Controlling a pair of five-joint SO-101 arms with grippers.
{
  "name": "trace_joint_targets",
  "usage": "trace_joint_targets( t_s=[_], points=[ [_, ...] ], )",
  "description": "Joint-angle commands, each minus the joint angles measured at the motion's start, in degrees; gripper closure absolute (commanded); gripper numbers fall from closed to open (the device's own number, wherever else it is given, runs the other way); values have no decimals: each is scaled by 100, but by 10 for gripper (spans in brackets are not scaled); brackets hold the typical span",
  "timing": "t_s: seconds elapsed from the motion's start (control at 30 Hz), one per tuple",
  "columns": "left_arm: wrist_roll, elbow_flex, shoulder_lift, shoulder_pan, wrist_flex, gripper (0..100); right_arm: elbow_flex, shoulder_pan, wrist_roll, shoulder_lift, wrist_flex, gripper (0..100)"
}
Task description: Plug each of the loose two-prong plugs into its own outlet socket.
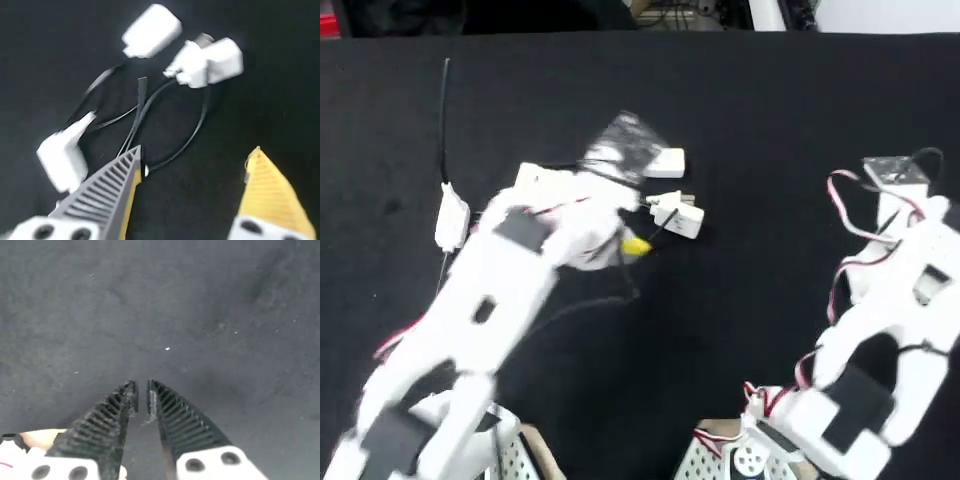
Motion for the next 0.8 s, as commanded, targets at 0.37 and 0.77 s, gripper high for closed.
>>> trace_joint_targets(
  t_s=[0.37, 0.77],
  points=[
    [-1160, -1218, 2743, 1235, -1644, 761, -963, 826, 659, 1042, -132, 959],
    [-1538, -1270, 3613, 1068, -3218, 766, -971, 1266, 721, 1613, -879, 959]
  ],
)
